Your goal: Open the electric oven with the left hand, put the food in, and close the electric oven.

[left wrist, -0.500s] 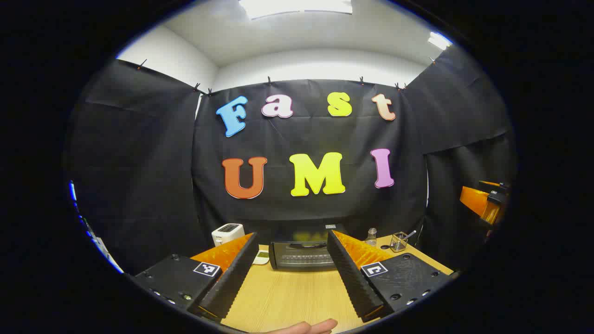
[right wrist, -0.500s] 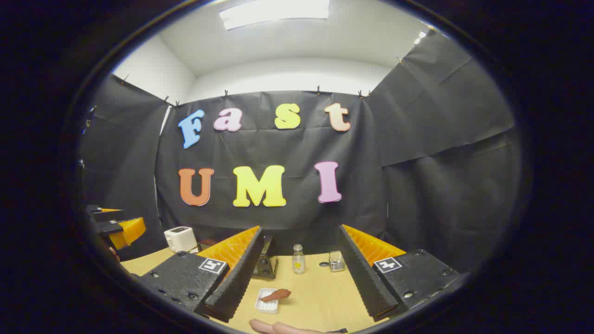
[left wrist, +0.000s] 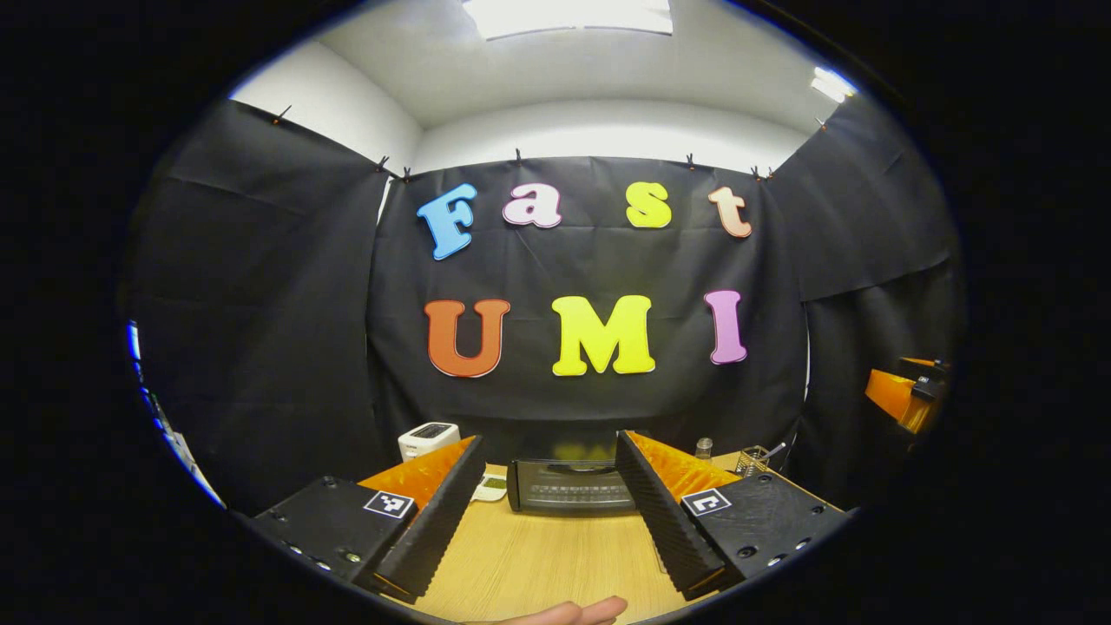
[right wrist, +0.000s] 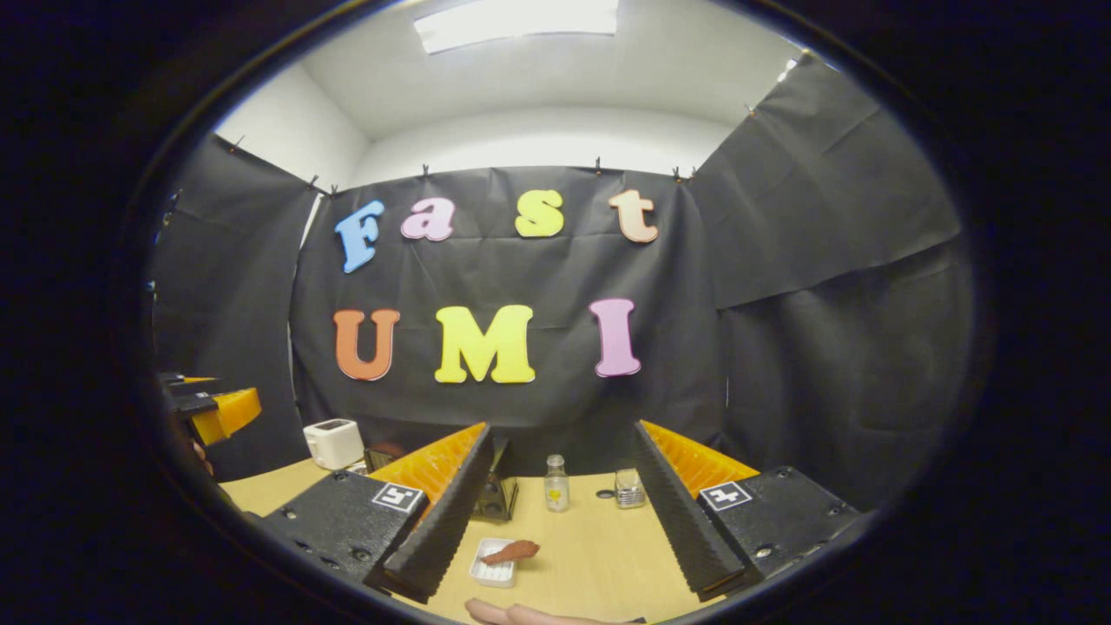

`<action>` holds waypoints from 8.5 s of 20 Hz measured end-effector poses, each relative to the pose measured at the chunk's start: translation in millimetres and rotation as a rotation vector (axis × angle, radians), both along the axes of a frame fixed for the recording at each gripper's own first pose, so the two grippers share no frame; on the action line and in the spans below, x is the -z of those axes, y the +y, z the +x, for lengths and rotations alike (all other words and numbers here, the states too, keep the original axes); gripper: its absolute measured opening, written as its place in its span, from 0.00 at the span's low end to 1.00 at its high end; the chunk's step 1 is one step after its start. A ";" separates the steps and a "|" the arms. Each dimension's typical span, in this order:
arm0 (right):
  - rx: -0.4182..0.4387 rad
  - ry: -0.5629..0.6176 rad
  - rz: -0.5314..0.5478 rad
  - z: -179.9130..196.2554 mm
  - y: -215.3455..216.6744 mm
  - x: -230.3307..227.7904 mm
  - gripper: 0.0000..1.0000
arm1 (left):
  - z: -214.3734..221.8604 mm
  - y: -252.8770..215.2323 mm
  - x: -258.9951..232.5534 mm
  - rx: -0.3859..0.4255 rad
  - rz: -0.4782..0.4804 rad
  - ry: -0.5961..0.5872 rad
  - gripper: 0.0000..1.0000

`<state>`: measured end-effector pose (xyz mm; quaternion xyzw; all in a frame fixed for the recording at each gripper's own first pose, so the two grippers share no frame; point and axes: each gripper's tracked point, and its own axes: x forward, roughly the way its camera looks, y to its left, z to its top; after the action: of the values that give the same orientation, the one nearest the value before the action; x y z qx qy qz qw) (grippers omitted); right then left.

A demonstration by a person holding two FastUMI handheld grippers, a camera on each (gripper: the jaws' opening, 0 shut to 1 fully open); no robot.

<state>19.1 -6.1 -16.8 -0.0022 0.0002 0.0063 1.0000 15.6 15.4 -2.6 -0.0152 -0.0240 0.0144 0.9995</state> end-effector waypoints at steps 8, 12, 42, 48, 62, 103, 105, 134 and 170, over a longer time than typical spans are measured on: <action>-0.016 0.024 -0.012 52.0 -0.1 19.9 0.96 | 83.9 4.8 34.2 0.029 -0.028 0.050 0.96; -0.033 0.034 -0.036 69.4 3.2 22.2 0.96 | 148.6 -4.6 61.1 0.057 -0.028 0.114 0.96; 0.038 0.087 -0.021 106.4 -59.1 37.2 0.96 | 298.8 -69.9 222.5 0.205 0.014 0.432 0.98; 0.022 0.105 -0.008 111.2 -52.7 46.6 1.00 | 255.1 -65.8 238.2 0.198 0.021 0.436 0.97; 0.027 0.138 -0.043 115.1 -50.2 71.7 1.00 | 184.4 -62.8 303.1 0.183 0.017 0.453 0.97; -0.438 1.068 0.311 154.1 37.4 343.0 0.68 | 64.0 19.5 151.3 0.047 -0.016 0.128 0.96; -0.432 1.138 0.418 150.5 39.6 353.5 0.32 | 61.8 20.0 152.2 0.045 -0.012 0.134 0.96; -0.464 0.521 -0.329 180.3 226.0 261.3 0.11 | 20.5 72.9 192.8 0.051 -0.058 0.157 0.96; -0.099 0.546 0.251 334.2 279.4 373.7 0.82 | 17.7 149.3 229.6 -0.067 -0.056 0.222 0.96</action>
<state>353.3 273.3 -390.5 0.1230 0.2679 0.0556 0.9539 33.3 164.7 -232.2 -0.0406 0.0869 0.0503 0.9941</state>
